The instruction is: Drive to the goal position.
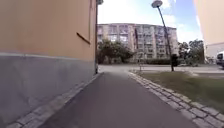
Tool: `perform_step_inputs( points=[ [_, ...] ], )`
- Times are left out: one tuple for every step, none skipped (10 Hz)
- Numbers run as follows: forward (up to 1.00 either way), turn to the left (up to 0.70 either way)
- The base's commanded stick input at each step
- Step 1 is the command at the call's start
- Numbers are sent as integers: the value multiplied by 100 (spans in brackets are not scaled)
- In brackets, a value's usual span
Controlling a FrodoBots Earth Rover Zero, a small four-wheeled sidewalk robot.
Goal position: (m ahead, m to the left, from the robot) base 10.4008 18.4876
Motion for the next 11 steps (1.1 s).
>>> perform_step_inputs(
  points=[
    [85, 1],
    [85, 1],
    [85, 1],
    [85, 1],
    [85, 1],
    [85, 1],
    [85, 1],
    [85, 1],
    [85, 1],
    [85, 1],
    [85, 1]
  ],
)
